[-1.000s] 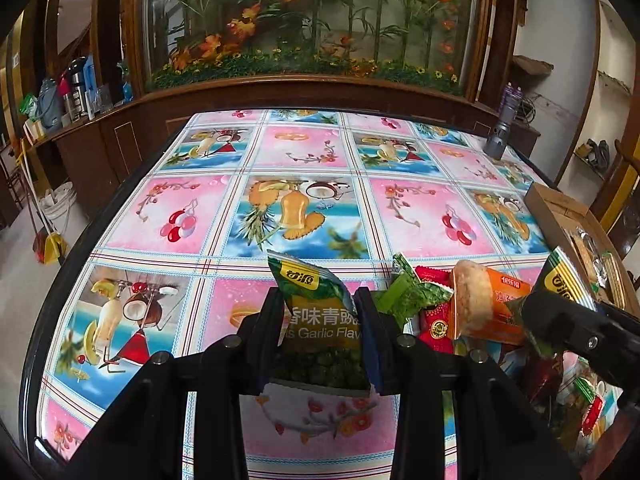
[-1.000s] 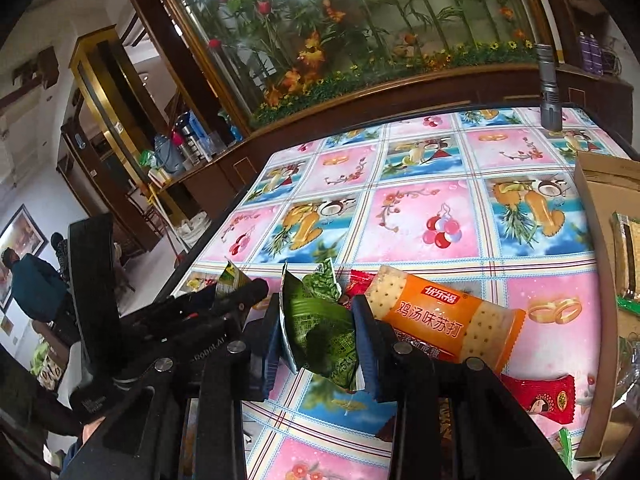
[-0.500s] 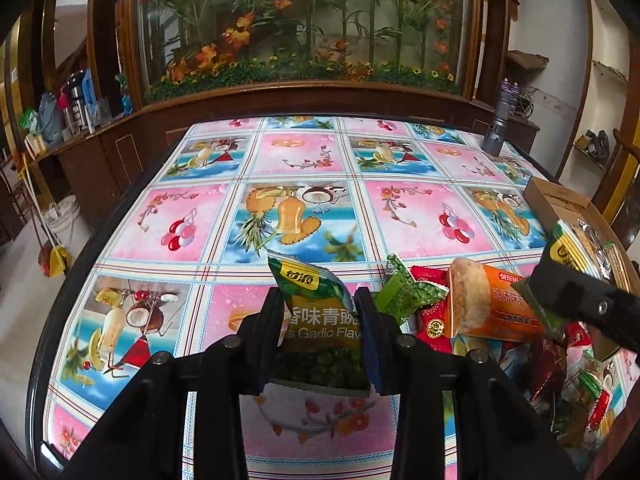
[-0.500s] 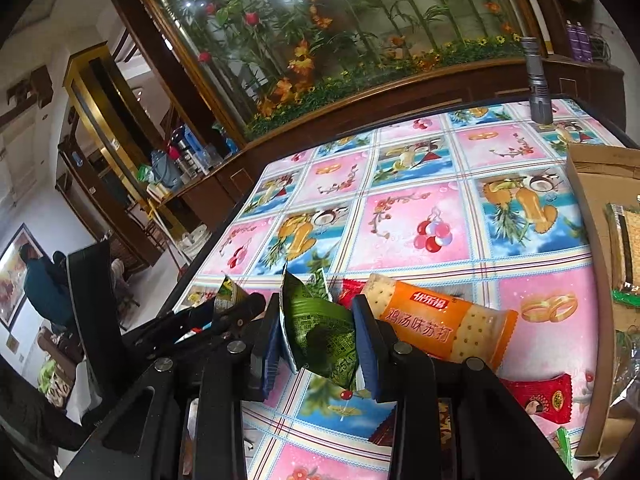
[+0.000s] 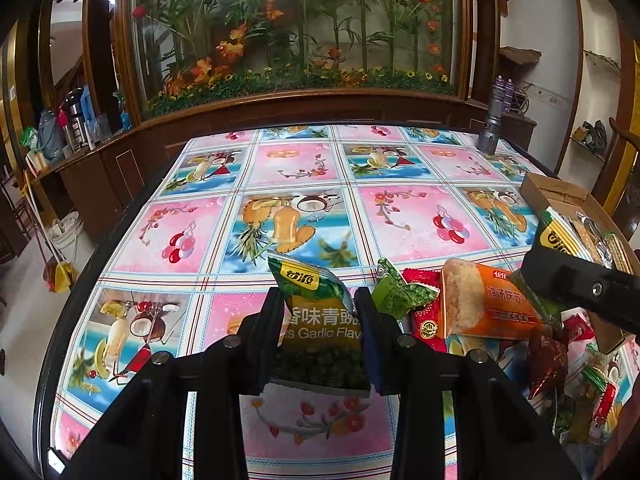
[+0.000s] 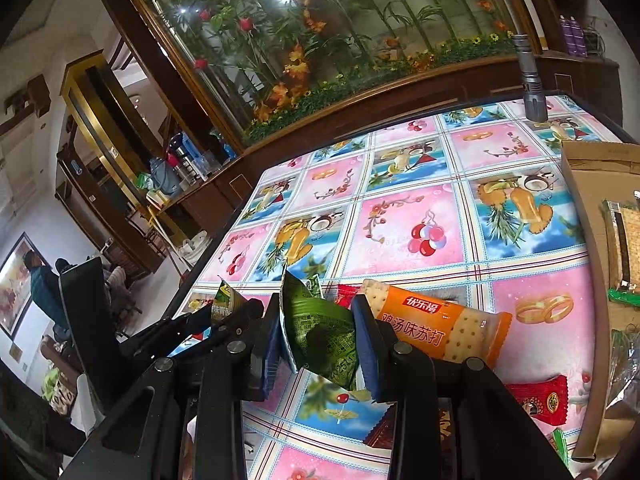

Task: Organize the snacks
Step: 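Grasp the green garlic pea bag with the left tool while the right tool grasps a dark green bag, then carry both bags over the cardboard box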

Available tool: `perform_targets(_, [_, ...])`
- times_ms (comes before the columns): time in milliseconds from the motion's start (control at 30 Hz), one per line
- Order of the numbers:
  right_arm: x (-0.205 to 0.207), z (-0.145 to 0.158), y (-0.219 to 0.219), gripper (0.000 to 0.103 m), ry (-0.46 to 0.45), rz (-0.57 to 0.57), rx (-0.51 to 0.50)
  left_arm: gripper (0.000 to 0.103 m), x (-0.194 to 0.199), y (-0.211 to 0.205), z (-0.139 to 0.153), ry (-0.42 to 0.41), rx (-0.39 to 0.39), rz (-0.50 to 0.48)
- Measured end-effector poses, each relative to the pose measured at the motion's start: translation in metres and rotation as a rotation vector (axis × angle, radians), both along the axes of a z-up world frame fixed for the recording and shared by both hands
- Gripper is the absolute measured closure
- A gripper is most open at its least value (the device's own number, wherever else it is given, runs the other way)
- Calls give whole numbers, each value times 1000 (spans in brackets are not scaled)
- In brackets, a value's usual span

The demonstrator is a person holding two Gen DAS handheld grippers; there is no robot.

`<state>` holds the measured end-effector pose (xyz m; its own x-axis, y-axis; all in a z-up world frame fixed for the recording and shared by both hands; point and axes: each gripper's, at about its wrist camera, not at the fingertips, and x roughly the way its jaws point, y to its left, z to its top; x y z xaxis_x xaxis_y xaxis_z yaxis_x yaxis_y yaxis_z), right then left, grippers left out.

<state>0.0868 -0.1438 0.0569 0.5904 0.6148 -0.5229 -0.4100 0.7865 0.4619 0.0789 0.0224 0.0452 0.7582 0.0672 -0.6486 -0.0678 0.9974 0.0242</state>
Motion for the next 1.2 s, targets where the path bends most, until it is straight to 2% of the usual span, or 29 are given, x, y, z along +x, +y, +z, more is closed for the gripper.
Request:
perform_targets(833, [-2,6,-4,66,-17,-7,1,68,-4,-4,9,-27,12,-12])
perform_targets(1033, [-3,29,-43,66,-87,-101,40,68,-5,-3,9,-32,0,-20])
perform_targets(1200, [5,40,-98,67,-89,-217,114,68,-6,-6,11,-45,-3,-45])
